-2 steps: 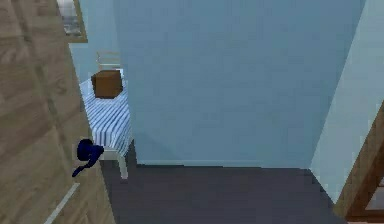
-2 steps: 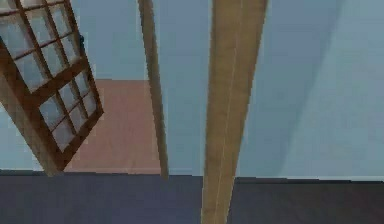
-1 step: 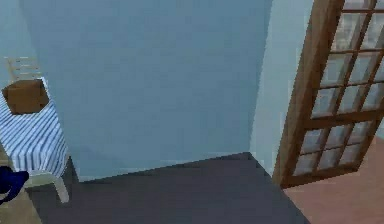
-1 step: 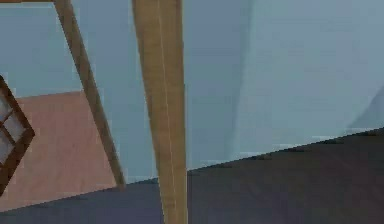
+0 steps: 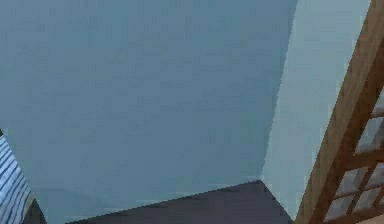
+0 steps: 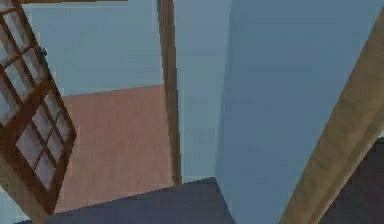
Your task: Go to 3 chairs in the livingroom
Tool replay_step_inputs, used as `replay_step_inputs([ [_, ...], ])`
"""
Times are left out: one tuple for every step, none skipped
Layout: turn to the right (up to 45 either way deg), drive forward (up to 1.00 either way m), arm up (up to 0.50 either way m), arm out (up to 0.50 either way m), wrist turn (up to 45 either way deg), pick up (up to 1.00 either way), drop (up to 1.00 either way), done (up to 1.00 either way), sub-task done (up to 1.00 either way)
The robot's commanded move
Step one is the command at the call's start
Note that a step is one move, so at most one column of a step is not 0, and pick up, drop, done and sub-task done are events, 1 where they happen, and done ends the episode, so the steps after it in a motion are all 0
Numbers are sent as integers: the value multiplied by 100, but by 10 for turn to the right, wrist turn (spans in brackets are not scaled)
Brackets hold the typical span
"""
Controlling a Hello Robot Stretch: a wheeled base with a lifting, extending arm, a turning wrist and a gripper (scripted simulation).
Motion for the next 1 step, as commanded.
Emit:
replay_step_inputs([
  [450,0,0,0,0,0,0,0,0],
])
